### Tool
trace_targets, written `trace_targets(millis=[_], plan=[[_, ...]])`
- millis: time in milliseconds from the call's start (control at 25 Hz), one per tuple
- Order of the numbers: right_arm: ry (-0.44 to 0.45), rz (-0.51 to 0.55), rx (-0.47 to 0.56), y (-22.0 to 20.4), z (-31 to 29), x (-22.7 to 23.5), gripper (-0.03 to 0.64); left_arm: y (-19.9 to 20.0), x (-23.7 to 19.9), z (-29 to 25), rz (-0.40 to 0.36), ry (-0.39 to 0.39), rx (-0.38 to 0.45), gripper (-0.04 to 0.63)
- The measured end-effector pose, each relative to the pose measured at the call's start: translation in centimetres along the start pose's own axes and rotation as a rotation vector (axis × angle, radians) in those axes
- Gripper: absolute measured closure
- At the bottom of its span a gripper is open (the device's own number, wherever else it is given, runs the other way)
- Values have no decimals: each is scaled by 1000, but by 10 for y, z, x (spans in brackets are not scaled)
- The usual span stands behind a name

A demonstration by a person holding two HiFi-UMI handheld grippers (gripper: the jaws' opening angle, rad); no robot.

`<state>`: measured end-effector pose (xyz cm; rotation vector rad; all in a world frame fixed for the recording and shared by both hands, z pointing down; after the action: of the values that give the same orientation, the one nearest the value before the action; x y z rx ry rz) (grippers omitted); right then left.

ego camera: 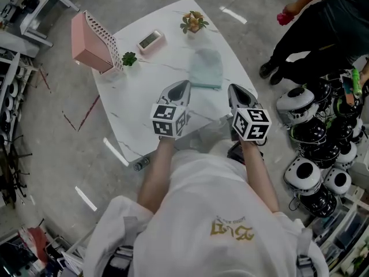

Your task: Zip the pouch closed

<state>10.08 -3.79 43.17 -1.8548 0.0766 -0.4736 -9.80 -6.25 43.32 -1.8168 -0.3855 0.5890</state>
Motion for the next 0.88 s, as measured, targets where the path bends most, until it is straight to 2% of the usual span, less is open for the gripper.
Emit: trace_targets(millis=[880], plan=[[14,10,-53,-11,-12,1,604,-7,-11,-2,46,25,-13,578]])
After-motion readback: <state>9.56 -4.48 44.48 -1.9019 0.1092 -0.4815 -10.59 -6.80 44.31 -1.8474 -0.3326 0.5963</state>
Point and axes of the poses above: the fingertips, and each gripper's own axes: z backward along the fingers, x to its right, y out of its top, the point moved 6 cm from there along z, backward along the fingers, and after that the axes turned 8 degrees about x, right-handed, at the moved point
